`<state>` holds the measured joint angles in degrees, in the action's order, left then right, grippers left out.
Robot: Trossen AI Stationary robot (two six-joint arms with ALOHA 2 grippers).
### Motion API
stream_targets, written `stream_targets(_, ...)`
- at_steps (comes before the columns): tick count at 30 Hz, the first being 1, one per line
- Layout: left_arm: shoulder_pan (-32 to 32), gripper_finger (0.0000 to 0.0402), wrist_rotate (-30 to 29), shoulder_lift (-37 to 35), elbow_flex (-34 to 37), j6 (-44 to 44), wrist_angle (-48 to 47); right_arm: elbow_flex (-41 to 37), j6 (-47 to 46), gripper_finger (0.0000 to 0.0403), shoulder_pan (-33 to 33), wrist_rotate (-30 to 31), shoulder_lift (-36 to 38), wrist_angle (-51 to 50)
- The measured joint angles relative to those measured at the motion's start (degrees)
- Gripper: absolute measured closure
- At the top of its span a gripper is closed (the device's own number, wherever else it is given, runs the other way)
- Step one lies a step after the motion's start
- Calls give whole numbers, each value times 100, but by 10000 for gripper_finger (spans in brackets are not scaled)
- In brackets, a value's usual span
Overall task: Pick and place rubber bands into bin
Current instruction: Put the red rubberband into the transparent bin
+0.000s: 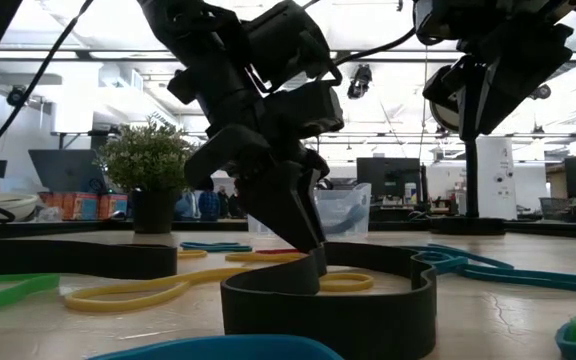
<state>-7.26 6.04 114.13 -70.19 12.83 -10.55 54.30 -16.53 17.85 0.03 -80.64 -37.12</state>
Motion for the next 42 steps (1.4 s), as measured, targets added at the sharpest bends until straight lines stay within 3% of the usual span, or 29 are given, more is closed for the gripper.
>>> stream_targets(10, -34, 327, 92, -14, 3, 149, -252, 0, 2, 308, 0, 7, 0, 9)
stream_targets(17, -42, 394, 85, -14, 10, 104, -297, 0, 2, 313, 0, 11, -2, 15)
stream_targets(29, -31, 401, -64, -153, -161, -200, -143, 0, 17, 328, 0, 13, -4, 15)
stream_targets(36, -36, 401, -111, -620, -243, -205, -73, -1, 6, 328, 0, 13, -4, 12)
stream_targets(42, -31, 401, -486, -1153, -242, -205, -47, -28, 6, 326, 0, 13, -7, 12)
